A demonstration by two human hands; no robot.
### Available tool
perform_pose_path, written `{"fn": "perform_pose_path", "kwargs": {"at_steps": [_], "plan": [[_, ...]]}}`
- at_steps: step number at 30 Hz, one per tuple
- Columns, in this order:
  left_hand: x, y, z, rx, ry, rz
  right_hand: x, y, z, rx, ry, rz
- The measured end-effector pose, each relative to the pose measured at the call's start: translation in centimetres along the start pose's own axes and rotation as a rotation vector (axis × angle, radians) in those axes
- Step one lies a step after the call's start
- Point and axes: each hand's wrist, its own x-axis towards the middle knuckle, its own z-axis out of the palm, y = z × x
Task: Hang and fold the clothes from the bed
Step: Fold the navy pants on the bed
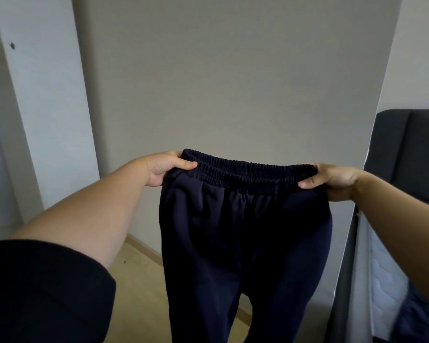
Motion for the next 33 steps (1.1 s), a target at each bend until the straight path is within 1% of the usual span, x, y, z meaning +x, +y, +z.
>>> {"fn": "perform_pose_path", "kwargs": {"at_steps": [3,4,5,6,8,9,11,12,13,14,16,17,18,20,22,23,26,27,28,30,31,33], "plan": [[0.6,0.0,0.2,0.050,0.060,0.016,0.8,-0.4,1.0,0.030,0.037,-0.101],[0.8,0.1,0.3,0.119,0.075,0.029,0.9,-0.7,1.5,0.036,0.027,-0.134],[0.9,0.3,0.3,0.248,0.097,0.044,1.1,-1.0,2.1,0.040,0.000,-0.167],[0.9,0.7,0.4,0.425,0.127,0.062,1.2,-1.3,2.7,0.038,-0.042,-0.200],[1.2,1.7,1.3,0.776,0.175,0.104,1.7,-1.9,4.3,0.026,-0.172,-0.248],[1.4,2.3,1.9,0.910,0.181,0.137,2.0,-2.1,5.1,0.020,-0.254,-0.257],[1.7,3.4,3.5,1.115,0.176,0.253,2.8,-2.5,6.5,0.020,-0.368,-0.241],[1.8,3.8,4.2,1.159,0.176,0.329,3.2,-2.7,7.0,0.023,-0.352,-0.215],[1.8,4.1,4.9,1.149,0.171,0.399,3.6,-2.8,7.2,0.022,-0.281,-0.191],[1.6,4.4,5.5,1.098,0.165,0.445,4.0,-2.8,7.3,0.019,-0.166,-0.179],[1.2,4.8,6.6,0.968,0.149,0.477,4.6,-2.5,7.1,0.042,0.042,-0.191],[1.0,5.0,7.2,0.913,0.132,0.483,4.9,-2.3,7.0,0.065,0.079,-0.201],[0.8,5.1,7.8,0.867,0.114,0.489,5.0,-2.1,7.1,0.085,0.079,-0.201],[0.7,5.2,8.9,0.780,0.086,0.489,5.1,-1.7,7.2,0.081,0.026,-0.164],[0.7,5.0,9.5,0.705,0.089,0.474,5.1,-1.4,7.4,0.047,0.021,-0.142],[0.8,4.9,9.5,0.661,0.115,0.464,5.1,-1.2,7.3,0.046,0.052,-0.156],[0.8,4.6,8.7,0.508,0.236,0.405,5.2,-0.9,7.3,0.078,0.216,-0.215],[0.7,4.5,8.4,0.470,0.219,0.351,5.3,-0.8,7.3,0.094,0.286,-0.231],[0.6,4.3,8.1,0.469,0.167,0.289,5.4,-0.7,7.4,0.117,0.357,-0.239],[0.3,3.8,8.0,0.564,0.022,0.196,5.5,-0.8,7.5,0.169,0.462,-0.256],[0.1,3.5,8.3,0.610,-0.042,0.167,5.6,-0.8,7.5,0.179,0.483,-0.257],[0.0,3.0,8.8,0.661,-0.112,0.126,5.6,-0.8,7.7,0.152,0.483,-0.230]]}}
